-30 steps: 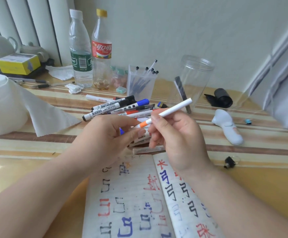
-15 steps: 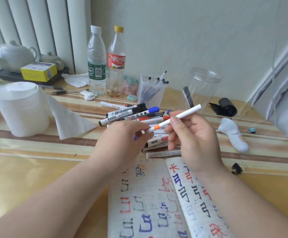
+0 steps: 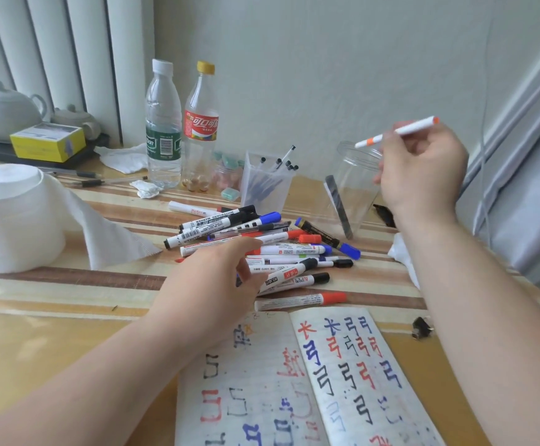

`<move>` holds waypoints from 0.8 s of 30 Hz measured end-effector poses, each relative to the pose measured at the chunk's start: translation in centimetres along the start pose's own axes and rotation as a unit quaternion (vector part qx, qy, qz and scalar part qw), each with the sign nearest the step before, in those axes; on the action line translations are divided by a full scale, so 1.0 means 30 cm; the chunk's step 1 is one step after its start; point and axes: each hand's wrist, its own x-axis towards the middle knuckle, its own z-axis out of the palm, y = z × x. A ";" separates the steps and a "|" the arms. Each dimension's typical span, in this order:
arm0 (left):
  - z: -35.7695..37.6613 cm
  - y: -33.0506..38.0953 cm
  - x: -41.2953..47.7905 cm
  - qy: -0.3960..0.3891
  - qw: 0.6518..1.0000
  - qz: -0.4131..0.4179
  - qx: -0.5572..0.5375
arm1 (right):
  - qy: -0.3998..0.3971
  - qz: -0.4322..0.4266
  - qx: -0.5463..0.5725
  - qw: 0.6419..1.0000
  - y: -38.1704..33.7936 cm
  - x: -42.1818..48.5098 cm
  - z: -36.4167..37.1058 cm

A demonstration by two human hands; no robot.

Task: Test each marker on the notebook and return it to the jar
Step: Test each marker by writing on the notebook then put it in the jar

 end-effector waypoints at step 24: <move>-0.027 0.025 -0.008 0.076 0.989 0.067 -0.107 | -0.457 -0.018 -0.229 0.859 -0.003 -0.445 -0.060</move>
